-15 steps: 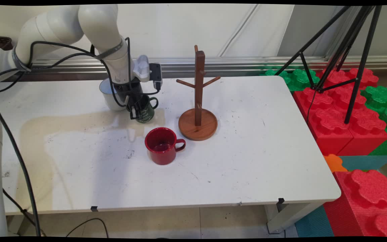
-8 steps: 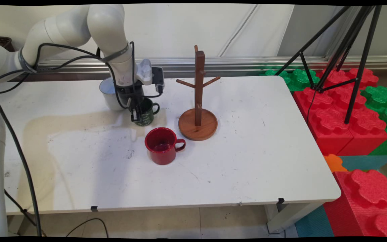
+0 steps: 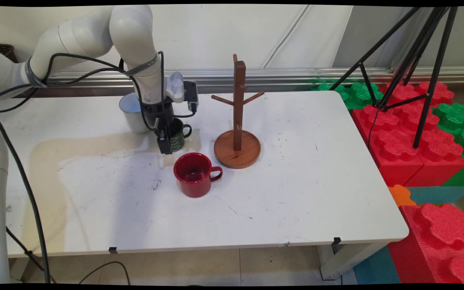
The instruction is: Place the picked object on the table
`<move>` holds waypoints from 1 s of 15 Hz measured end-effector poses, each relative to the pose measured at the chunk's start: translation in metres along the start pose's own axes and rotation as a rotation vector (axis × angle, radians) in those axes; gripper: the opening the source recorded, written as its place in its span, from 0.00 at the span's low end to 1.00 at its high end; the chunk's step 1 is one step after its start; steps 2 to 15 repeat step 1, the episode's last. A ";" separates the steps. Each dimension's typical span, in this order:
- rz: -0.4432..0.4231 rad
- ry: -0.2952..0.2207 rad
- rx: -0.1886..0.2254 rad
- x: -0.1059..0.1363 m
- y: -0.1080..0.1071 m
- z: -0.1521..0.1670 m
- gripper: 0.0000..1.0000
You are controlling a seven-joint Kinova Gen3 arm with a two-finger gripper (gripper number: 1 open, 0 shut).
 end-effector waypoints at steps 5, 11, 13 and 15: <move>0.000 0.004 0.005 -0.001 0.000 -0.001 1.00; 0.000 0.004 0.005 -0.001 0.000 -0.001 1.00; 0.000 0.004 0.005 -0.001 0.000 -0.001 1.00; 0.000 0.004 0.005 -0.001 0.000 -0.001 1.00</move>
